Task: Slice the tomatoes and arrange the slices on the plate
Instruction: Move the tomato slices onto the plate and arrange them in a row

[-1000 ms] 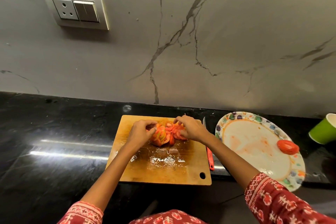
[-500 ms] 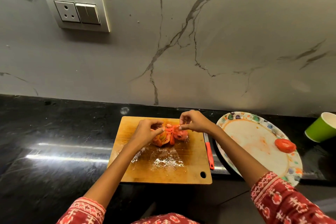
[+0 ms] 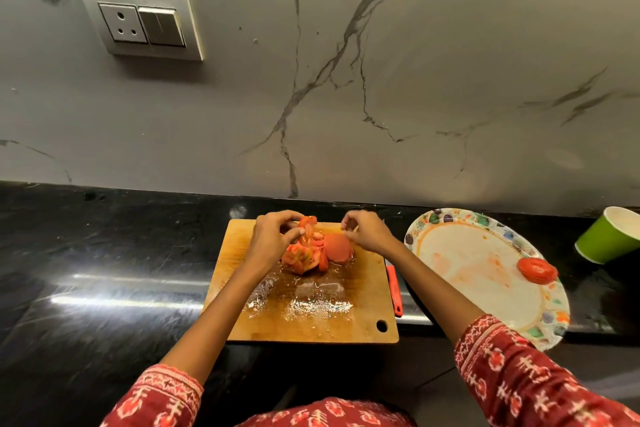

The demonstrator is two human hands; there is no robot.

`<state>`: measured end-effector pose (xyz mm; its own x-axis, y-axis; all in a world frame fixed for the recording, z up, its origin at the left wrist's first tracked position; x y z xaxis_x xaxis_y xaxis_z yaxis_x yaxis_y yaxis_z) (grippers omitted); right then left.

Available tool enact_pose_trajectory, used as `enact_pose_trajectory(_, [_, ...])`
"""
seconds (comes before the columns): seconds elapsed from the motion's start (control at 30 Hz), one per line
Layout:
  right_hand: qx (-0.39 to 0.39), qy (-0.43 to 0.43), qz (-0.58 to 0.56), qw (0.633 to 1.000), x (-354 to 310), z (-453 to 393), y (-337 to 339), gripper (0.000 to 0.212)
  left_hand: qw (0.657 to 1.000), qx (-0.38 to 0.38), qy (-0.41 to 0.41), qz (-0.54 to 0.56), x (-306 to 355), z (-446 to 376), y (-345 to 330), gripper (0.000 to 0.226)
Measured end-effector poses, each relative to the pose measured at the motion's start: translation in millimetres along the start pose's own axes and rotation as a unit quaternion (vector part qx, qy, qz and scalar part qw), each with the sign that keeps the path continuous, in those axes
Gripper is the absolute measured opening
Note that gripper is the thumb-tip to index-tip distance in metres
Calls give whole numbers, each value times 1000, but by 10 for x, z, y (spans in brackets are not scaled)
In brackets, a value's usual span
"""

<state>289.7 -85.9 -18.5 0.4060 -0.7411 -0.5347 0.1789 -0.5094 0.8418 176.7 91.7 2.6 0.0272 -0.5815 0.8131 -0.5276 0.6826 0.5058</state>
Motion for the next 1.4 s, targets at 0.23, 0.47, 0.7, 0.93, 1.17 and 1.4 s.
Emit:
enact_pose_trajectory(0.23, [12,9,57,998,89,72,-142,18,1000,2,26,11,-34,43,-32,13])
enact_pose_trajectory(0.47, [74,42,58,995,166,235,-205,17,1000,8,19,-19,-7,59,-112,14])
enact_pose_trajectory(0.7, [33,-29,-160,986,294,223,59,8,999,22,8,-37,3,66,-178,14])
enact_pose_trajectory(0.93, [14,-91,-287,954,537,376,559,4,999,4,-14,-28,205,4,-464,13])
enact_pose_trajectory(1.17, [38,-147,-246,957,1145,591,1201,10,997,-75,-16,7,632,-20,-1114,14])
enact_pose_trajectory(1.4, [121,-214,-129,961,2113,850,1858,11,985,-167,-32,43,1045,18,-1923,11])
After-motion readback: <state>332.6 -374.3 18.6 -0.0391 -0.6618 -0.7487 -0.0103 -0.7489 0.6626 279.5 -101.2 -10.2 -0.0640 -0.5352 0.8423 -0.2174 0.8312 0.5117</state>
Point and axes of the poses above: each hand's wrist, its own z-axis away from the middle knuckle, its own y-axis out of the back of the hand, x = y × z, the point moved 1 cm from there along -z, towards the middle knuckle, and after that the axes turned 13 degrees about x, right-handed, at the moved point
